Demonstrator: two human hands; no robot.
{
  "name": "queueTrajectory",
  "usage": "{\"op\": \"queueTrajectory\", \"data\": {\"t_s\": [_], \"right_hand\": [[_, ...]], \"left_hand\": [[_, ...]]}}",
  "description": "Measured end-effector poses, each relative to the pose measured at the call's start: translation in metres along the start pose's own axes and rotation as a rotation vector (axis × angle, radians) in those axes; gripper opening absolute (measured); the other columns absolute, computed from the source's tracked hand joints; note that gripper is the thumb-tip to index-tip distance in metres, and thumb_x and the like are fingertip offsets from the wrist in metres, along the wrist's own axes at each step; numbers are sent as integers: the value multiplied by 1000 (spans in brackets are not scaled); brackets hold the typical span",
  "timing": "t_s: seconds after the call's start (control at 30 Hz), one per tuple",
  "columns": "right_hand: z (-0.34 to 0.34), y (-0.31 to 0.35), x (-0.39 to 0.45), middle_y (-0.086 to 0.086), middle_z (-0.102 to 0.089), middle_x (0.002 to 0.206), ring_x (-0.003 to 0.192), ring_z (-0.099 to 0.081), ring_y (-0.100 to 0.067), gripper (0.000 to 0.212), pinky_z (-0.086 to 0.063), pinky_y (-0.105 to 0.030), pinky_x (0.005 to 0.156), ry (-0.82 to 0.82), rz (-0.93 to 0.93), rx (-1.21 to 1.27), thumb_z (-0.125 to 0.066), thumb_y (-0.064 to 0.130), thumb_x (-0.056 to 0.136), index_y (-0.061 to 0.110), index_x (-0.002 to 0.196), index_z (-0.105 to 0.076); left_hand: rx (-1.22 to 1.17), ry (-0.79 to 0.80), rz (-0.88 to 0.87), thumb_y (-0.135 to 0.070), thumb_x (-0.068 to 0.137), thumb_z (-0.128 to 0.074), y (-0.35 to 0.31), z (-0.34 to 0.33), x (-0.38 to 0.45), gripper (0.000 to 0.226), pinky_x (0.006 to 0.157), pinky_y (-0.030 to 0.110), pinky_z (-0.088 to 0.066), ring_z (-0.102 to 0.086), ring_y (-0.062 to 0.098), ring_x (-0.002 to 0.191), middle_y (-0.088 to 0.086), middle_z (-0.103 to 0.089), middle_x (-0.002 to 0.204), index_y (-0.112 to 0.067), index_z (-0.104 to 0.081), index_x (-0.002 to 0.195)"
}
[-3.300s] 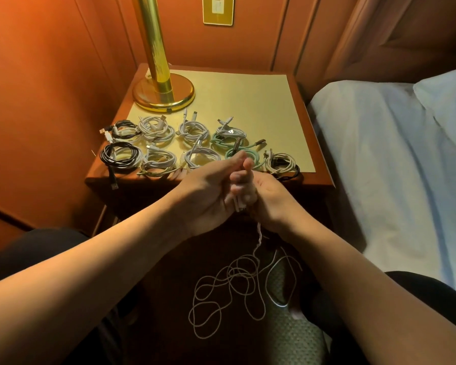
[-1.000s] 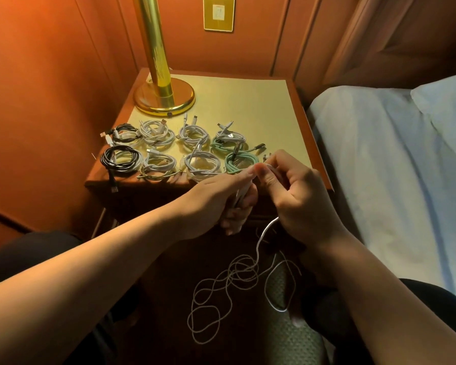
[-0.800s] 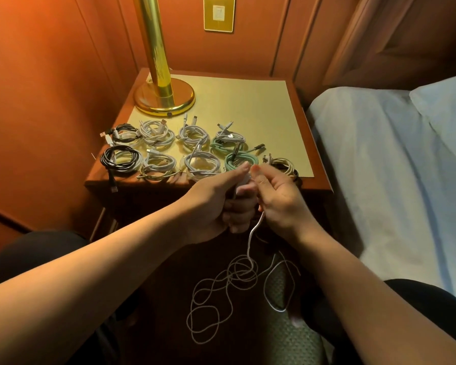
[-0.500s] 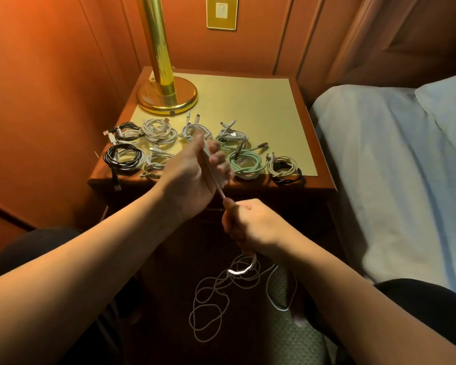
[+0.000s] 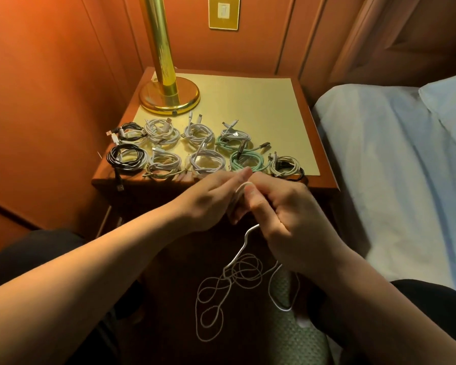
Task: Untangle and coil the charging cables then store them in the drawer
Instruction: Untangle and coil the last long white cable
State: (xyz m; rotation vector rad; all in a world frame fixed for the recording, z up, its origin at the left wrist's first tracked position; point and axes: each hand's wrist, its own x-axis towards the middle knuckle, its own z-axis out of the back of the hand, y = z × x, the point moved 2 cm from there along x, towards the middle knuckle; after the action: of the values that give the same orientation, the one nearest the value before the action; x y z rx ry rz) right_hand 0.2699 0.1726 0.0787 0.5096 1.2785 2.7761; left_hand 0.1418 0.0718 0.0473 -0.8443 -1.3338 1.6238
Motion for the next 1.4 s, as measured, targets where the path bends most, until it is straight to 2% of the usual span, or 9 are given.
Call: {"op": "queueTrajectory", "data": {"t_s": [0.07, 0.2, 0.37, 0.47, 0.73, 0.83, 0.97, 1.13, 1.4], "right_hand": [[8, -8, 3, 12, -54, 72, 64, -54, -9, 24, -36, -17, 58, -82, 25, -158, -45, 26, 109, 23, 86, -52], [20, -27, 8, 7, -56, 68, 58, -53, -11, 23, -37, -16, 52, -168, -51, -132, -52, 25, 109, 18, 87, -55], [2, -59, 18, -14, -55, 72, 64, -53, -28, 36, -48, -51, 61, -62, -321, 224, -49, 45, 107, 12, 96, -59], [-20, -59, 22, -12, -60, 76, 68, -57, -30, 45, -49, -53, 65, -3, -470, 513, -41, 47, 109, 12, 98, -67], [-46, -46, 14, 6, -40, 47, 39, -35, -11, 56, -31, -26, 46, 197, -657, 461, -36, 39, 113, 14, 66, -52], [-44, -32, 9, 7, -43, 45, 37, -39, -8, 53, -35, -22, 42, 321, -669, 405, -42, 34, 111, 12, 67, -62], [-23, -11, 2, -5, -52, 47, 42, -49, -15, 50, -43, -25, 50, 390, -537, 373, -51, 28, 107, 2, 70, -71], [10, -4, -3, -9, -57, 52, 48, -52, -26, 41, -45, -42, 52, 180, -252, 93, -56, 32, 99, 12, 65, -66], [43, -31, 6, 7, -67, 74, 68, -68, -14, 24, -57, -36, 56, -88, -4, -152, -69, 40, 96, 16, 91, -71]], "left_hand": [[-108, 51, -9, -44, 108, -22, -2, -9, -1, 64, 60, 41, -42, -49, 30, 55, 15, -52, 60, -11, -59, 67], [-222, 119, 45, -49, 107, -21, -3, -17, 2, 64, 53, 36, -39, -38, 26, 49, 13, -38, 58, -4, -51, 73], [-442, 130, 154, -47, 110, -27, -2, -24, 6, 57, 49, 31, -31, -29, 17, 46, 0, -31, 53, -13, -42, 66], [-620, 88, 204, -45, 109, -25, -4, -24, 10, 56, 48, 30, -29, -27, 15, 44, -2, -27, 52, -17, -39, 63], [-1160, -368, 222, -47, 111, -24, -2, 6, 25, 49, 55, 28, -41, -35, 12, 49, -5, -32, 59, -19, -41, 74], [-999, -433, 197, -49, 111, -22, 6, 12, 29, 52, 64, 31, -41, -42, 13, 52, -2, -39, 61, -17, -44, 76], [-412, -264, 54, -45, 111, -25, 10, 8, 24, 57, 67, 35, -47, -52, 20, 61, 5, -51, 64, -12, -55, 76], [256, -31, 8, -53, 106, -30, 6, -5, 16, 63, 61, 40, -41, -50, 25, 60, 11, -57, 66, -7, -63, 80], [-96, 188, 103, -57, 106, -19, -3, -19, 16, 68, 49, 30, -38, -37, 18, 45, -1, -40, 51, -10, -44, 65]]}}
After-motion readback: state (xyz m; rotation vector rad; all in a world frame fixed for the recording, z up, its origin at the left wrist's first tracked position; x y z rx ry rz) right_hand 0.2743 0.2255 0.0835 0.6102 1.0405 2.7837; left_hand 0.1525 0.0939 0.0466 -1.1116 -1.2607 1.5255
